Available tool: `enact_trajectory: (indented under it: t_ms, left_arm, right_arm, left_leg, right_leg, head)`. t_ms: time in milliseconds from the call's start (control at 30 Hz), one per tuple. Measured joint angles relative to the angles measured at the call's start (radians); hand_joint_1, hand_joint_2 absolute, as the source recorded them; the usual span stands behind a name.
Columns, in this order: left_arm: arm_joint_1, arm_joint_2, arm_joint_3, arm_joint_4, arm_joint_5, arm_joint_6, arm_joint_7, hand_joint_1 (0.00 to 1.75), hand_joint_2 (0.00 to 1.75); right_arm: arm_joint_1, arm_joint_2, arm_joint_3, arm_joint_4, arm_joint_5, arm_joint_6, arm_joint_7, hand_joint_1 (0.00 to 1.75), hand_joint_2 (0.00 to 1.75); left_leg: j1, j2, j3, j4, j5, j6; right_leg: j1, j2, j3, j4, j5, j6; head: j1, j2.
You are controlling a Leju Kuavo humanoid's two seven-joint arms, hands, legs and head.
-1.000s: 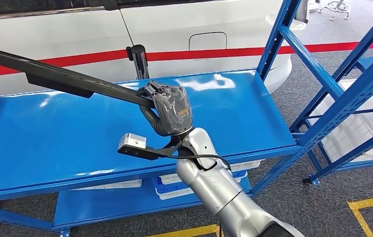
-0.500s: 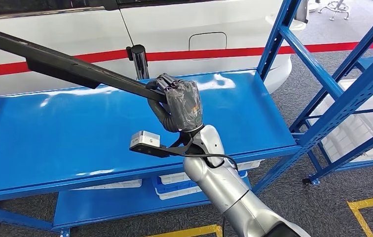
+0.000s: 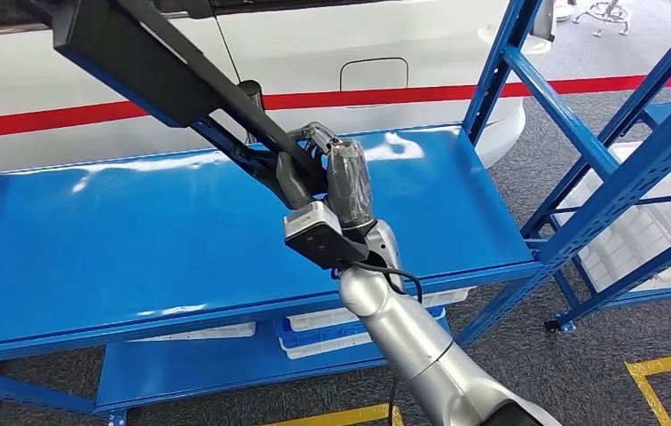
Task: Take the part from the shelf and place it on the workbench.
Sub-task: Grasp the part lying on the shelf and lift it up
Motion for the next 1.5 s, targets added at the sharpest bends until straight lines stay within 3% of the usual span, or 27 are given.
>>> enact_trajectory:
  t_ms: [267,400,467,533,600,633,700,767,800,867,933,1033,1100,1133,1167,1233,1300,1400,1433,1500]
  left_arm:
    - [0.0,0.005,0.0,0.0,-0.012,0.013,0.03,0.0,1.75]
    - [0.0,0.014,0.0,0.0,-0.019,0.0,0.031,0.0,1.75]
    - [0.0,0.017,0.0,0.0,-0.024,-0.008,0.031,0.0,1.75]
    - [0.0,0.018,0.0,0.0,-0.026,-0.013,0.031,0.0,1.75]
    - [0.0,0.02,0.0,0.001,-0.027,-0.015,0.031,0.0,1.75]
    - [0.0,0.021,0.0,0.001,-0.027,-0.016,0.031,0.0,1.75]
    - [0.0,0.021,0.0,0.002,-0.027,-0.017,0.031,0.0,1.75]
    - [0.0,0.023,0.0,0.002,-0.027,-0.019,0.031,0.0,1.75]
    - [0.0,0.024,0.0,0.003,-0.028,-0.02,0.031,0.0,1.75]
    - [0.0,0.025,0.0,0.005,-0.03,-0.023,0.033,0.0,1.75]
    - [0.0,0.027,-0.001,0.007,-0.032,-0.028,0.037,0.0,1.75]
    - [0.0,0.03,-0.002,0.009,-0.036,-0.036,0.042,0.0,1.75]
    - [0.001,0.033,-0.002,0.009,-0.038,-0.041,0.045,0.0,1.75]
    - [0.002,0.034,-0.003,0.01,-0.039,-0.042,0.045,0.0,1.75]
    - [0.002,0.035,-0.003,0.01,-0.04,-0.044,0.045,0.0,1.75]
    - [0.002,0.039,-0.004,0.01,-0.041,-0.044,0.045,0.0,1.75]
    - [0.001,0.043,-0.004,0.01,-0.042,-0.045,0.045,0.0,1.75]
    - [0.002,0.047,-0.004,0.01,-0.043,-0.045,0.045,0.0,1.75]
    - [0.001,0.048,-0.004,0.01,-0.043,-0.045,0.045,0.0,1.75]
    - [0.0,0.048,-0.004,0.01,-0.043,-0.045,0.045,0.0,1.75]
  right_arm:
    - [0.031,-0.034,0.02,-0.102,-0.127,-0.02,-0.046,1.75,1.75]
    - [0.052,-0.051,0.028,-0.13,-0.163,-0.034,-0.059,1.75,1.75]
    - [0.061,-0.062,0.028,-0.14,-0.172,-0.044,-0.065,1.75,1.75]
    - [0.081,-0.076,0.028,-0.148,-0.178,-0.05,-0.067,1.75,1.75]
    - [0.107,-0.091,0.028,-0.154,-0.182,-0.054,-0.067,1.75,1.75]
    - [0.117,-0.097,0.028,-0.156,-0.184,-0.054,-0.067,1.75,1.75]
    - [0.126,-0.105,0.028,-0.163,-0.185,-0.055,-0.068,1.75,1.75]
    - [0.129,-0.109,0.029,-0.171,-0.186,-0.055,-0.068,1.75,1.75]
    - [0.13,-0.11,0.029,-0.174,-0.186,-0.056,-0.069,1.75,1.75]
    - [0.136,-0.114,0.028,-0.177,-0.188,-0.056,-0.07,1.75,1.75]
    - [0.141,-0.116,0.027,-0.181,-0.191,-0.056,-0.07,1.75,1.75]
    - [0.152,-0.121,0.023,-0.184,-0.195,-0.057,-0.07,1.75,1.75]
    - [0.166,-0.125,0.02,-0.185,-0.194,-0.059,-0.07,1.75,1.75]
    - [0.174,-0.127,0.017,-0.186,-0.193,-0.059,-0.07,1.75,1.75]
    - [0.182,-0.129,0.015,-0.188,-0.192,-0.06,-0.071,1.75,1.75]
    - [0.19,-0.13,0.008,-0.195,-0.19,-0.06,-0.072,1.75,1.75]
    - [0.192,-0.131,0.004,-0.2,-0.189,-0.061,-0.074,1.75,1.75]
    - [0.194,-0.132,0.001,-0.204,-0.189,-0.062,-0.075,1.75,1.75]
    - [0.194,-0.133,-0.001,-0.205,-0.189,-0.062,-0.075,1.75,1.75]
    - [0.195,-0.136,-0.004,-0.206,-0.188,-0.063,-0.076,1.75,1.75]
  left_leg:
    - [-0.006,0.0,0.0,0.002,-0.004,0.008]
    - [-0.005,0.003,0.004,-0.007,0.005,0.023]
    - [0.0,0.006,0.007,-0.016,0.011,0.033]
    - [0.0,0.007,0.005,-0.017,0.012,0.035]
    - [0.0,0.007,0.004,-0.016,0.012,0.035]
    - [0.0,0.007,0.004,-0.016,0.013,0.034]
    - [0.001,0.006,0.003,-0.013,0.013,0.027]
    - [-0.001,0.006,0.0,-0.007,0.011,0.015]
    - [-0.002,0.005,-0.003,-0.003,0.012,0.008]
    - [0.002,0.004,-0.005,0.003,0.013,-0.004]
    - [0.01,0.004,-0.017,0.029,-0.011,-0.015]
    - [0.015,0.003,-0.078,0.186,-0.117,-0.029]
    - [0.016,0.003,-0.106,0.275,-0.151,-0.033]
    - [0.017,0.003,-0.095,0.269,-0.139,-0.032]
    - [0.017,0.003,-0.066,0.228,-0.114,-0.029]
    - [0.015,0.0,0.018,0.094,-0.066,-0.019]
    - [0.008,-0.004,0.064,0.014,-0.052,-0.01]
    - [0.0,-0.002,0.062,-0.004,-0.042,0.004]
    - [0.001,0.0,0.06,-0.01,-0.034,0.012]
    - [0.004,0.005,0.05,-0.019,-0.018,0.026]
  right_leg:
    - [-0.011,0.0,0.001,-0.001,-0.001,0.006]
    - [-0.014,0.0,-0.005,0.009,-0.006,0.014]
    - [-0.012,-0.001,-0.037,0.079,-0.048,0.008]
    - [-0.013,-0.001,-0.096,0.215,-0.109,-0.002]
    - [-0.014,-0.001,-0.129,0.296,-0.131,0.002]
    - [-0.016,-0.001,-0.118,0.279,-0.118,0.01]
    - [-0.022,-0.004,-0.046,0.149,-0.072,0.026]
    - [-0.022,-0.004,0.014,0.043,-0.039,0.029]
    - [-0.02,-0.003,0.024,0.025,-0.035,0.025]
    - [-0.02,0.0,0.02,0.025,-0.032,0.016]
    - [-0.023,0.001,0.017,0.023,-0.026,0.004]
    - [-0.019,-0.001,0.008,0.022,-0.017,-0.014]
    - [-0.013,-0.002,0.001,0.022,-0.012,-0.02]
    - [-0.011,-0.002,-0.002,0.022,-0.01,-0.021]
    - [-0.009,-0.001,-0.004,0.022,-0.008,-0.022]
    - [-0.006,-0.001,-0.005,0.022,-0.005,-0.018]
    - [-0.004,-0.001,-0.007,0.022,0.0,-0.01]
    - [-0.005,-0.001,-0.016,0.026,0.005,0.006]
    - [-0.004,-0.002,-0.025,0.039,-0.006,0.008]
    - [-0.004,-0.002,-0.063,0.122,-0.063,0.001]
  head:
    - [0.0,0.0]
    - [0.0,0.0]
    - [0.001,0.0]
    - [0.002,0.0]
    - [0.003,0.0]
    - [0.003,0.0]
    - [0.004,0.0]
    - [0.002,0.0]
    - [0.001,0.0]
    - [-0.002,0.0]
    - [-0.003,0.0]
    - [-0.007,0.0]
    - [-0.007,0.0]
    - [-0.007,0.0]
    - [-0.007,0.0]
    - [-0.006,0.0]
    - [-0.006,0.0]
    - [-0.009,0.0]
    - [-0.008,0.0]
    - [-0.005,0.0]
